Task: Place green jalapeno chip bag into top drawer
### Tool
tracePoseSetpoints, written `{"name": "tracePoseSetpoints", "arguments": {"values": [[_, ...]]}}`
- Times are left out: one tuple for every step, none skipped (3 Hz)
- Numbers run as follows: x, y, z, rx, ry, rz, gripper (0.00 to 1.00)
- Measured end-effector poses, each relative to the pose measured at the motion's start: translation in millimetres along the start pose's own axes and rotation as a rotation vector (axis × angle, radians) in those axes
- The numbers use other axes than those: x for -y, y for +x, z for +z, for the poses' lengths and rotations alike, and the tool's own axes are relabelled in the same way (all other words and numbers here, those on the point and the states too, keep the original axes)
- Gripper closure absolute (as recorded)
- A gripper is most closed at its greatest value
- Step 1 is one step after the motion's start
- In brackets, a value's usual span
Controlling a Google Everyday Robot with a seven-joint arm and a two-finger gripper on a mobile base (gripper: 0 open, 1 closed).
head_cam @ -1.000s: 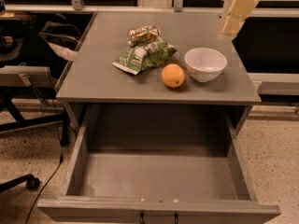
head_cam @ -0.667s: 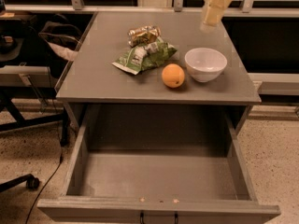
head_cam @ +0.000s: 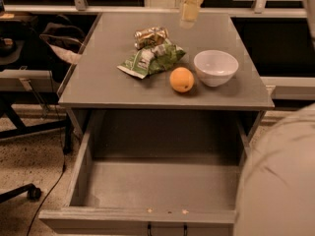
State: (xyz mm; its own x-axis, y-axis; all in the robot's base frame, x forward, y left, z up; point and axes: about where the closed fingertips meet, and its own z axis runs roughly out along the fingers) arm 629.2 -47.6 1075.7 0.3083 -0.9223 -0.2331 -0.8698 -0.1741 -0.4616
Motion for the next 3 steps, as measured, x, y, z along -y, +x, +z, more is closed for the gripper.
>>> {"name": "tracePoseSetpoints", "arguments": {"values": [[6,-5,27,-0.006,-0.038,-0.002,0.00],[2,-2,51,-0.014,-0.084,0.014,0.00],[2,-1,73,-0.012,-0.096,0.034,0.00]]}}
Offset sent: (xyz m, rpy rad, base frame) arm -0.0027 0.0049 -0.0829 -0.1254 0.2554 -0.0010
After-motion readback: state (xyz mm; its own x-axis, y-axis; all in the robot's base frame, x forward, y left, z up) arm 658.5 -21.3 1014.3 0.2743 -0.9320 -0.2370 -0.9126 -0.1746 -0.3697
